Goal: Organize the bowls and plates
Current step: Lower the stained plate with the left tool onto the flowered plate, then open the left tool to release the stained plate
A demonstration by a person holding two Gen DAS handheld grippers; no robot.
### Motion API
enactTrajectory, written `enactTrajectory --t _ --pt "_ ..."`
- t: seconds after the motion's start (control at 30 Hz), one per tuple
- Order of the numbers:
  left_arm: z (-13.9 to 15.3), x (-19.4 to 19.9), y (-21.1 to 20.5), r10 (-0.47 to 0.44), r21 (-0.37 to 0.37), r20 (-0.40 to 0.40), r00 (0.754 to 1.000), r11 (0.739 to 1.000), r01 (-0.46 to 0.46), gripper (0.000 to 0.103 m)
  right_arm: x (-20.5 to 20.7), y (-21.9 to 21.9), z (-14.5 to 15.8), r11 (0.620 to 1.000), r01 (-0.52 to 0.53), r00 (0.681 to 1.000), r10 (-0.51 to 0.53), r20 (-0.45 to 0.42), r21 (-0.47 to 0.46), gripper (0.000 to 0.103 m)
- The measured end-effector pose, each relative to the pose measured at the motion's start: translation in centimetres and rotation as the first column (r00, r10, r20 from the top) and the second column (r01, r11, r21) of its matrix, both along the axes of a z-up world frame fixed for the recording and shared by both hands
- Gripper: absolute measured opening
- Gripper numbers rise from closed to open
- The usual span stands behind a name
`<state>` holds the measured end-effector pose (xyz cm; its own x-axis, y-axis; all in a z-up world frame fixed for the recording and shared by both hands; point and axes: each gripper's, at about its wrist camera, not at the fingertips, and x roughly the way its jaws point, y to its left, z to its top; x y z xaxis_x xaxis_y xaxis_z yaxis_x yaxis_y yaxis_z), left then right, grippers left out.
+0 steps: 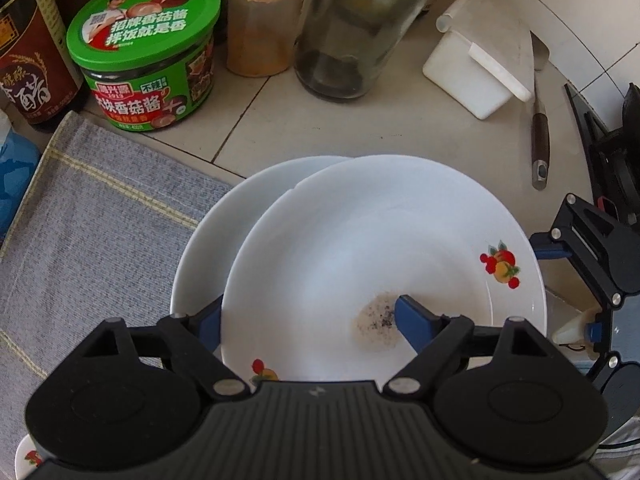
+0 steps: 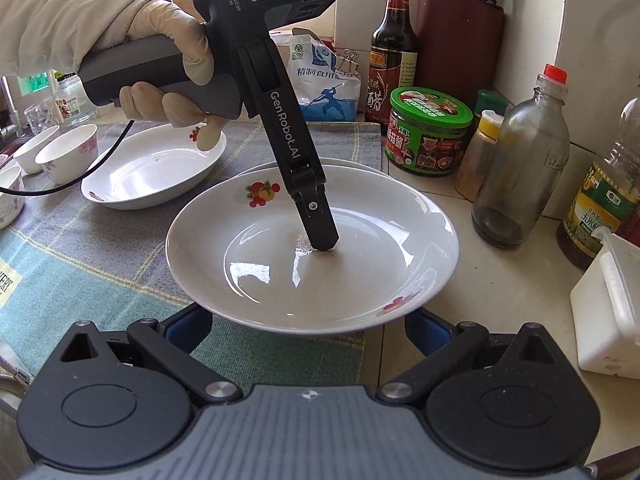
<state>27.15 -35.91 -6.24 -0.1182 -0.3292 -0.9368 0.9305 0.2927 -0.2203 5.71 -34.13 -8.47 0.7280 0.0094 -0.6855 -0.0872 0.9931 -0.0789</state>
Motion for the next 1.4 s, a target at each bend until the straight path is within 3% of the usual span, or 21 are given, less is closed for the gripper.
enactTrajectory --t 0.5,1.07,1.4 --pt "-0.2 -0.1 0.4 0.004 0.036 0.024 1.0 0.999 -0.005 0.087 -0.3 -0.3 0.1 1.0 -0.01 1.0 0.01 0.022 0.021 0.103" --pt "0.5 0.6 4.1 0.092 0.037 -0.023 0.995 0.995 -0.092 0.088 -0.3 -0.5 -0.1 0.999 -0.031 0.999 0.03 0.035 0.042 0.103" --pt "1.4 0.3 5.1 0.136 0.026 -0.004 0.991 0.99 -0.136 0.089 -0.3 -0.5 -0.1 0.999 -0.031 0.999 0.029 0.041 0.044 0.103"
